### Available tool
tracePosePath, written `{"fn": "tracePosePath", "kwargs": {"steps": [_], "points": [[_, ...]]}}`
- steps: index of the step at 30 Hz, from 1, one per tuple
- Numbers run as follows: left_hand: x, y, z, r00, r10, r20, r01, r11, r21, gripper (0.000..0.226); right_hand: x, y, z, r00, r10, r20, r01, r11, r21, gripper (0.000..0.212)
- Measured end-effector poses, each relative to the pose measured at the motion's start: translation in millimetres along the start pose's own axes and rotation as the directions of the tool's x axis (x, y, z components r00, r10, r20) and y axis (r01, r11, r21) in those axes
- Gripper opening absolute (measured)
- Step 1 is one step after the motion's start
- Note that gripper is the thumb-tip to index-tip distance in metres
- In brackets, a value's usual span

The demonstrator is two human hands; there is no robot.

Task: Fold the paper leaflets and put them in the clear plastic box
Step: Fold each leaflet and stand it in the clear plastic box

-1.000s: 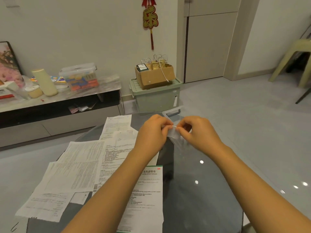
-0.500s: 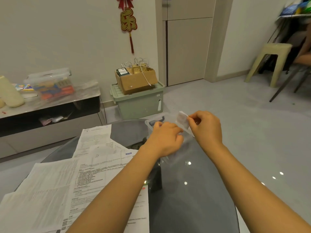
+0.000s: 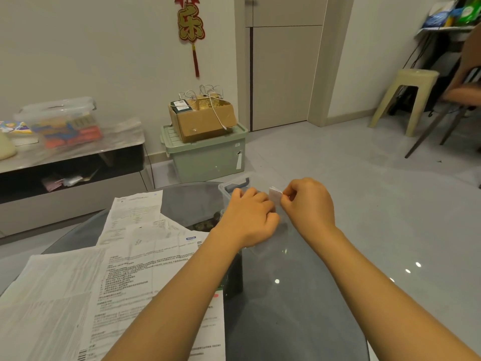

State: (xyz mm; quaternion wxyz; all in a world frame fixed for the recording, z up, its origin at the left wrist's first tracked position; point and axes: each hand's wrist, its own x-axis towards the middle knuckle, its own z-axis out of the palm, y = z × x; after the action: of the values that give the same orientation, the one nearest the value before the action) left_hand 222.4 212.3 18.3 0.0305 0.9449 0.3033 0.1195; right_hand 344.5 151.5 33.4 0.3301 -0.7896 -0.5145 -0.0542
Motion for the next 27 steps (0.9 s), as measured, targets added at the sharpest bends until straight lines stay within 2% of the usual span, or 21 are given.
{"fn": "tracePosePath", "kwargs": {"steps": [2, 5, 10, 13, 16, 18, 22, 27], "points": [[-2.1, -1.2, 0.5, 1.000, -0.021, 0.006, 0.021, 1.000, -0.015, 0.062, 0.4, -1.2, -0.5, 1.000, 0.003, 0.008, -0.003, 1.000, -0.022, 0.013], [-4.4, -3.8, 1.9, 1.000, -0.019, -0.016, 0.018, 0.999, -0.047, 0.075, 3.7, -5.9, 1.9, 0.993, 0.040, 0.111, -0.030, 0.995, -0.090, 0.012], [-6.9, -3.5, 3.2, 0.996, -0.051, -0.070, 0.043, 0.993, -0.113, 0.084, 12.8, -12.5, -0.7, 0.967, 0.099, 0.233, -0.013, 0.938, -0.346, 0.018], [-6.8, -3.4, 0.9, 0.998, -0.047, -0.043, 0.041, 0.992, -0.116, 0.082, 14.1, -12.0, -1.0, 0.957, 0.097, 0.275, 0.011, 0.930, -0.368, 0.019], [-4.8, -2.5, -3.4, 0.998, -0.027, 0.054, 0.029, 0.998, -0.049, 0.068, 15.2, -11.1, -3.4, 0.925, 0.128, 0.359, -0.033, 0.965, -0.260, 0.020], [-3.1, -1.9, -6.4, 0.995, -0.033, 0.094, 0.035, 0.999, -0.026, 0.065, 15.4, -7.2, -5.4, 0.912, 0.131, 0.388, -0.073, 0.984, -0.162, 0.028], [0.3, -1.3, -7.0, 0.991, -0.053, 0.123, 0.054, 0.998, -0.009, 0.066, 11.4, 2.6, -6.4, 0.945, 0.128, 0.301, -0.157, 0.985, 0.074, 0.026], [-3.2, -0.9, -10.1, 0.993, -0.077, 0.090, 0.082, 0.995, -0.059, 0.067, 2.1, 8.8, -5.5, 0.975, 0.094, 0.201, -0.142, 0.961, 0.238, 0.018]]}}
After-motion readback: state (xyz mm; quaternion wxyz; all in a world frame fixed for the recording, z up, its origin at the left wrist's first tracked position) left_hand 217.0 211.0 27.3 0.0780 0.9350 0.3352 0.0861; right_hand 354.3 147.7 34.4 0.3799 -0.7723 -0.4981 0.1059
